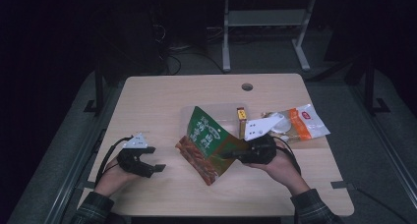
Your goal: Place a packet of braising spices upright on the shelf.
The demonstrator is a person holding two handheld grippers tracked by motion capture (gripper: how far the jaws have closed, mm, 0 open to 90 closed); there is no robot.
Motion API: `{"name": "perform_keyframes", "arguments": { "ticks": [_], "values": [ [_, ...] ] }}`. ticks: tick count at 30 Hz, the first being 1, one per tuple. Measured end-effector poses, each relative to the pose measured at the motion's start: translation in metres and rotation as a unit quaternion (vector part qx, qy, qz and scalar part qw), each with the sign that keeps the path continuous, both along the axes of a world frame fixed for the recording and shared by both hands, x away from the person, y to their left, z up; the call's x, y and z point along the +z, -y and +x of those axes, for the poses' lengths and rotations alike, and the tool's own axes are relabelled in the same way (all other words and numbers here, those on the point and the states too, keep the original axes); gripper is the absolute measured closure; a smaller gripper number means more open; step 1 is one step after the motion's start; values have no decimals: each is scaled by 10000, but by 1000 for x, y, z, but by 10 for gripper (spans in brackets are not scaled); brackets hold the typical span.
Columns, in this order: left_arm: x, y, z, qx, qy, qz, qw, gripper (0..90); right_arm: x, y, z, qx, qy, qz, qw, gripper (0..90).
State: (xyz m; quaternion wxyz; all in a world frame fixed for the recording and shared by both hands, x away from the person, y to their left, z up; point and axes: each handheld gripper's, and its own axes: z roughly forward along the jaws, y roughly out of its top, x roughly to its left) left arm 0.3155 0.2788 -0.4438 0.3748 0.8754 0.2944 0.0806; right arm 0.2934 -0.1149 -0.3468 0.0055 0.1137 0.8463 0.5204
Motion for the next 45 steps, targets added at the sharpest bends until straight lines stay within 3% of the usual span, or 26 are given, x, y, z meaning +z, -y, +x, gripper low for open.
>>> {"name": "perform_keyframes", "arguments": {
  "ticks": [3, 9, 11, 16, 24, 29, 34, 45],
  "values": [
    [-2, -2, 1, -11, 10, 122, 9999, 167, 8, -1, -1, 24, 41, 86, 10000, 900],
    [-1, -3, 1, 46, 89, 28, 9999, 158, 22, 1, 1, 10, 129, 246, 9996, 900],
    [0, -3, 1, 89, 62, -90, 9999, 152, 27, 4, 1, -3, 158, 314, 9994, 900],
    [0, -5, 3, 84, 105, -42, 9999, 146, 37, 11, 2, -71, 209, 476, 9986, 900],
    [-1, -5, 3, 132, 119, -91, 9998, 145, 47, 12, 18, -276, 302, 248, 9989, 900],
    [-3, -4, 4, 69, 130, 32, 9999, 145, 55, 9, 32, -356, 347, 54, 9987, 900],
    [-4, -3, 3, 83, 133, 16, 9999, 145, 62, 3, 46, -420, 388, -59, 9983, 900],
    [-5, -1, 3, 49, 114, 78, 9999, 146, 61, -10, 71, -503, 384, -259, 9977, 900]
  ]
}}
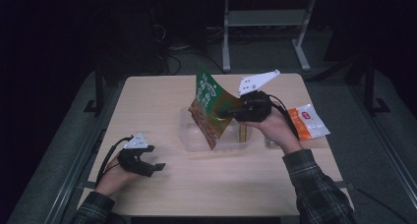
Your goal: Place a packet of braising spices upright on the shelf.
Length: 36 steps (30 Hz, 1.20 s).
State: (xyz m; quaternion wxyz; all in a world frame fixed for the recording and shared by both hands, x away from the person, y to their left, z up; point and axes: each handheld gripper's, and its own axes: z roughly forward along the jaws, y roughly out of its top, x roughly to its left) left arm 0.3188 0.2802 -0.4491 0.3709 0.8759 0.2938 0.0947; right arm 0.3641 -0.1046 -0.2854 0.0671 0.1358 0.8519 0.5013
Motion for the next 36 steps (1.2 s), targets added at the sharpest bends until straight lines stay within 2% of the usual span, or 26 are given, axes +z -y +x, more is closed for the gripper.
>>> {"name": "perform_keyframes", "arguments": {
  "ticks": [7, 13, 30, 34, 36],
  "values": [
    [0, -1, 1, -22, 17, 21, 10000, 147, -1, -7, 12, -94, 8, -169, 9998, 900],
    [-1, -1, 1, -10, 17, 25, 10000, 147, -5, -9, 22, -168, -43, -211, 9996, 900],
    [-2, 0, 0, 13, -6, 8, 10000, 146, -19, -18, 34, -238, -94, -436, 9987, 900],
    [-2, 1, 0, -57, -29, 16, 10000, 146, -25, -21, 35, -267, -153, -469, 9984, 900],
    [-3, 1, 1, -130, -19, 100, 9999, 146, -30, -22, 36, -281, -184, -484, 9983, 899]
  ]
}}
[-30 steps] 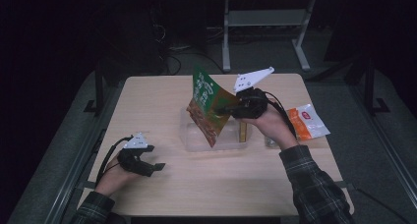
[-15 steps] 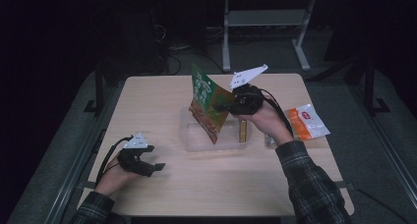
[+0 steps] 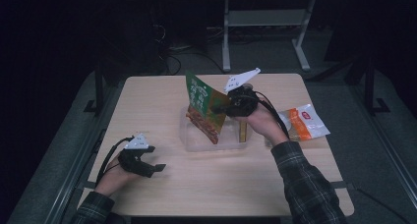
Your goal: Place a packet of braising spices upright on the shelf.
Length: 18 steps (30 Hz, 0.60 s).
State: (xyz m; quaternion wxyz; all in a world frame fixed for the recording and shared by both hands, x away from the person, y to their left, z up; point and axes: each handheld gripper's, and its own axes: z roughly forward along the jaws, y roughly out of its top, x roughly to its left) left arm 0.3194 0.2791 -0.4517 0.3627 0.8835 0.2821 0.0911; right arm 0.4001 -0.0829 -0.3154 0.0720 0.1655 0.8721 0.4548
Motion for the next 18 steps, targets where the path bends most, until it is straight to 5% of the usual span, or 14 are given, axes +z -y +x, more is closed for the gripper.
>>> {"name": "perform_keyframes", "arguments": {
  "ticks": [18],
  "values": [
    [0, 1, 1, -18, -56, -100, 9999, 145, -21, -4, 5, -72, -243, 25, 9997, 895]
  ]
}}
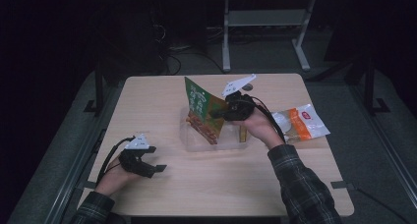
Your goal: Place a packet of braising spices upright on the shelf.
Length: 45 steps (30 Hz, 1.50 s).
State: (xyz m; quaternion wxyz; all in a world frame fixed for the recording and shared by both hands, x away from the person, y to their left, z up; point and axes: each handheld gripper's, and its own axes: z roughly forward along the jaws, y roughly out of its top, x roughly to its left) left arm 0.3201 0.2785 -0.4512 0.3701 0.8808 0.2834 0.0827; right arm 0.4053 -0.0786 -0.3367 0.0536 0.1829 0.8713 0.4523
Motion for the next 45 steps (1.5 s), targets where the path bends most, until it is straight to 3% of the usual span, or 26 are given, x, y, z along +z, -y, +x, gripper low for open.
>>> {"name": "perform_keyframes", "arguments": {
  "ticks": [5, 13, 22, 26, 33, 45],
  "values": [
    [0, 2, 1, 14, -93, -110, 9999, 140, -1, 0, -1, -2, -2, 38, 10000, 887],
    [-3, 4, 3, -237, -139, -179, 9995, 140, 0, -3, -4, -30, 26, 35, 10000, 789],
    [-3, 6, 2, -298, -206, -267, 9990, 139, 4, -2, -15, -45, -33, 73, 10000, 480],
    [-2, 7, 2, -304, -231, -288, 9989, 138, 3, 0, -23, -73, -75, 227, 9997, 417],
    [-2, 7, 2, -293, -307, -323, 9986, 137, -1, 8, -35, 13, -74, 367, 9993, 365],
    [-1, 7, 0, -350, -305, -392, 9982, 136, -13, 23, -61, -141, -2, 243, 9996, 334]
  ]
}}
